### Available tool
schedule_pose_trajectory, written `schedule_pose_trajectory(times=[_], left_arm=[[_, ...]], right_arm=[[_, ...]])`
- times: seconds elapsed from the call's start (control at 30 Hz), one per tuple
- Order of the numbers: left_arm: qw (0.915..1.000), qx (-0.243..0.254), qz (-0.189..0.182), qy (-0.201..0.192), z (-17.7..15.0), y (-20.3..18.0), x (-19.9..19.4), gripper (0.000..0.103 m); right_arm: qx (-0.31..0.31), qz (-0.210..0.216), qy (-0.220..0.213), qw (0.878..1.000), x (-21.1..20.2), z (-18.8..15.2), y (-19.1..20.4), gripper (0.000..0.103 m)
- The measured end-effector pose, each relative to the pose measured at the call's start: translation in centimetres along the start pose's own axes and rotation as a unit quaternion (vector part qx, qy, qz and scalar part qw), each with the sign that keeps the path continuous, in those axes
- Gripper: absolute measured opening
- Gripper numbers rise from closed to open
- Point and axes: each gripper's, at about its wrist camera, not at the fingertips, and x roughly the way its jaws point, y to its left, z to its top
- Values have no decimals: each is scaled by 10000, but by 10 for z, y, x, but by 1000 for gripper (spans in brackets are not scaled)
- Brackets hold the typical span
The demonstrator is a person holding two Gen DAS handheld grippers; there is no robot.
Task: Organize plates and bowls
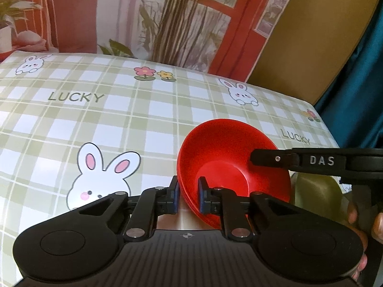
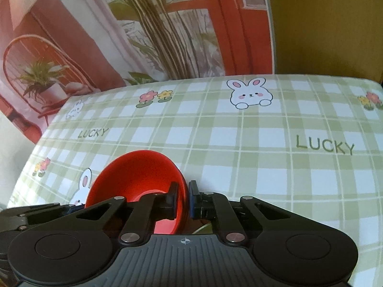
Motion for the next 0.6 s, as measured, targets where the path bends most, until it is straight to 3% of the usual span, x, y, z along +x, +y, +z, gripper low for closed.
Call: schedule_pose_trajectory(times=[0.6], left_arm=[[9985,378,6,-385,32,-19,-36,15]], right_arm=[[176,-24,-563,9983,-33,7,13,8]])
